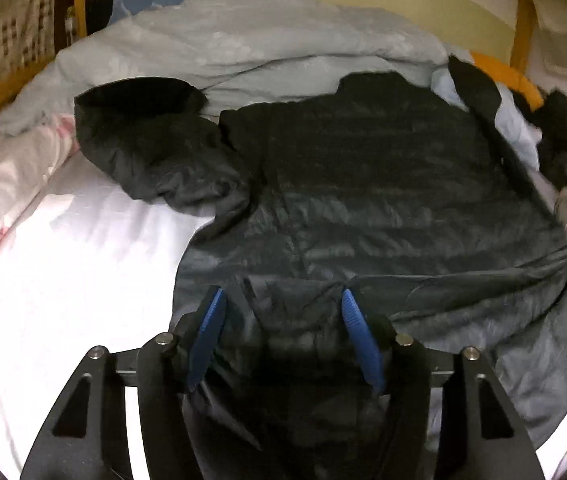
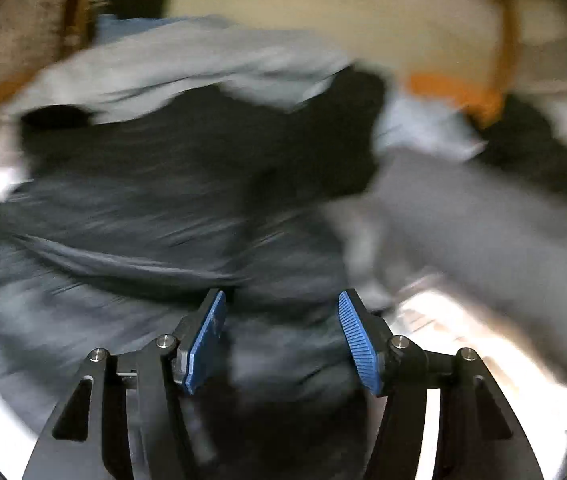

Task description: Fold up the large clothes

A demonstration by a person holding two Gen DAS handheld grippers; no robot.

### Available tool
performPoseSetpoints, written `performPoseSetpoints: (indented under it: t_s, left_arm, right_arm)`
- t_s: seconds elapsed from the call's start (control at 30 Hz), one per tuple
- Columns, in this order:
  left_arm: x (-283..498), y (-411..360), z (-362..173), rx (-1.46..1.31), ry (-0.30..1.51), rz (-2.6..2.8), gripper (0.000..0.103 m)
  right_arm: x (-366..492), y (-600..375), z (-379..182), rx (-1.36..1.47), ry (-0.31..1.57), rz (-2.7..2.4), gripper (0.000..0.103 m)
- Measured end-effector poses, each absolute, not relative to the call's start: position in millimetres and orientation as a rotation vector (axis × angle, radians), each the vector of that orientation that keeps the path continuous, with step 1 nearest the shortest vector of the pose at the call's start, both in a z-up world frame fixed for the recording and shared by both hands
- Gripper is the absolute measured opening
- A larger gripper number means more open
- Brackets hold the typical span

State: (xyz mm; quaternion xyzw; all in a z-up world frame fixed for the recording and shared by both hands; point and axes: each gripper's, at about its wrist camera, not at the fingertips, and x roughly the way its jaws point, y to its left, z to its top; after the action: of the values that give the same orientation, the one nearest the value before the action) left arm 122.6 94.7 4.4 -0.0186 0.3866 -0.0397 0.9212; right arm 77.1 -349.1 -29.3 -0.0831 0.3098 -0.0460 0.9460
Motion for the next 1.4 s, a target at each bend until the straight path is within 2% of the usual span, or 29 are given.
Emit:
performPoseSetpoints:
  t_s: [0.1,0.2,0.3,0.47,0.57,0.67,0.8,0.97,1.03,1.07,1.4]
  left_arm:
    - [137.7,98.7,-2.3,0.018,0.779,0.007,0.059]
    - [150.8,112.7,-24.9,-0.009,0.849,0.059,0.060]
    - [157.4,127.3,-40.2,-0.054,0.893,0.101,0.066]
    - [154.9,119.3,-36.7,-0.001,0.872,0.154,0.067]
    - [146.4,121.6,-21.1,-0.031,0.799,0.138,0.066]
    - [125.4,121.4,17.1,-0.140,0.690,0.020,0.066]
    - [75.5,96.2,59.5,-0.049,0.535,-0.047,0.067]
    - [14.5,81.9,77.0,-0.179,0.500,-0.246,0.068]
    - [-11.0,70.2,77.6,-0.138,0.439,-0.223,0.072]
    - [-18.3,64.7,75.3,-0.123,0.429,-0.216,0.073]
    - [-10.7,-12.2,3.1,0.007,0.650,-0.378,0.073]
  right_arm:
    - [105.8,-381.9,-37.3,0.004,0.714,-0.100,0.061]
    - [114.6,-403.6,-48.4,0.103,0.752,-0.091,0.061]
    - [120.4,-401.2,-61.1,0.060,0.796,-0.054,0.061]
    - [122.1,-387.6,-73.7,-0.050,0.818,-0.086,0.061]
    - [114.3,-391.9,-63.7,0.001,0.772,-0.089,0.061]
    - [97.7,-392.6,-48.8,0.025,0.713,-0.071,0.061]
    - [66.0,-384.2,-17.6,0.035,0.614,-0.054,0.061]
    - [24.1,-356.3,11.4,0.073,0.558,0.059,0.061]
    - [9.7,-340.7,15.6,0.077,0.529,0.087,0.071]
    - [0.1,-331.4,15.2,0.077,0.510,0.088,0.072]
    - [-38.7,-257.8,-29.7,0.042,0.627,0.179,0.073]
